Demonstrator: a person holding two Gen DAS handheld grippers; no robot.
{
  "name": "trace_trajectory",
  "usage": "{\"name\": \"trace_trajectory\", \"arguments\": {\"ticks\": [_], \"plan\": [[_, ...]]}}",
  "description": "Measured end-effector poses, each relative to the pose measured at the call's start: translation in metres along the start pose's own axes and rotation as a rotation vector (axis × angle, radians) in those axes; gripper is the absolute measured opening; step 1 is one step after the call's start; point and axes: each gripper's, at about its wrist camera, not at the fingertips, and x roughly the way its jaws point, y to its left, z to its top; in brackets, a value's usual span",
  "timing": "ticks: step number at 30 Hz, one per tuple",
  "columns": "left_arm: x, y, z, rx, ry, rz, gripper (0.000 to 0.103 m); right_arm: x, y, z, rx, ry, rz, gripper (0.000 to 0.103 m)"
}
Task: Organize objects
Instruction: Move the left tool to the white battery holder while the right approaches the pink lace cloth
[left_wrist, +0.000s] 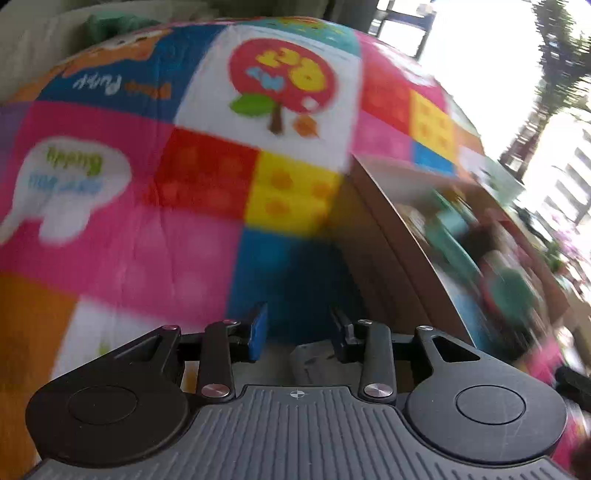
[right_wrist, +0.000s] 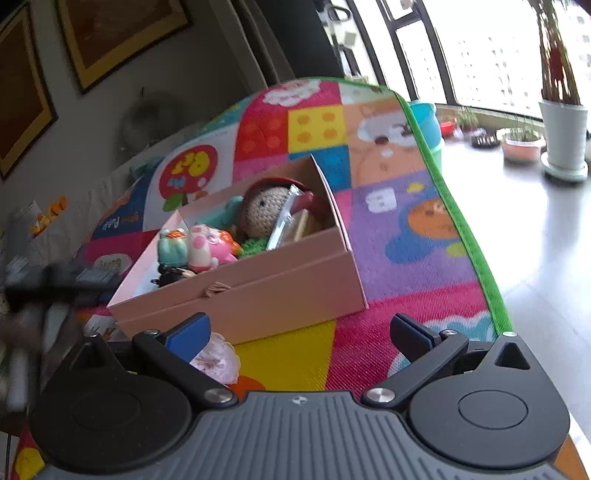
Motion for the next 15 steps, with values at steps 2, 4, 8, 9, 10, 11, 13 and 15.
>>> {"name": "trace_trajectory", "arguments": {"ticks": [2,4,8,9,10,11,13,15], "plan": [[-0.022,-0.003,-0.022,0.022,0.025,-0.071,0.038,0.005,-0.005,0.001,0.031,0.031,0.003,0.103],[-0.041,-0.004,-0.038,0.021,0.027,-0.087,0.038,0.006,-0.007,0.001,0.045,0.032,0.010,0.103],[-0.087,-0.002,-0.062,-0.030,-0.033,-0.036,0.038,0.007,-0.004,0.000,0.028,0.040,-0.003,0.103],[-0.095,-0.003,-0.067,-0.047,-0.029,-0.038,0.038,0.008,-0.004,0.001,0.025,0.043,-0.006,0.103],[-0.102,-0.005,-0.073,-0.056,-0.019,-0.049,0.038,0.009,-0.003,0.001,0.021,0.046,-0.008,0.103],[-0.106,-0.008,-0.080,-0.059,-0.005,-0.063,0.038,0.009,-0.003,0.001,0.018,0.049,-0.009,0.103],[-0.105,-0.016,-0.091,-0.059,0.042,-0.063,0.038,0.010,-0.002,0.002,0.011,0.058,-0.007,0.103],[-0.106,-0.026,-0.103,-0.030,0.058,-0.031,0.039,0.011,-0.001,0.003,-0.019,0.074,-0.008,0.103]]}}
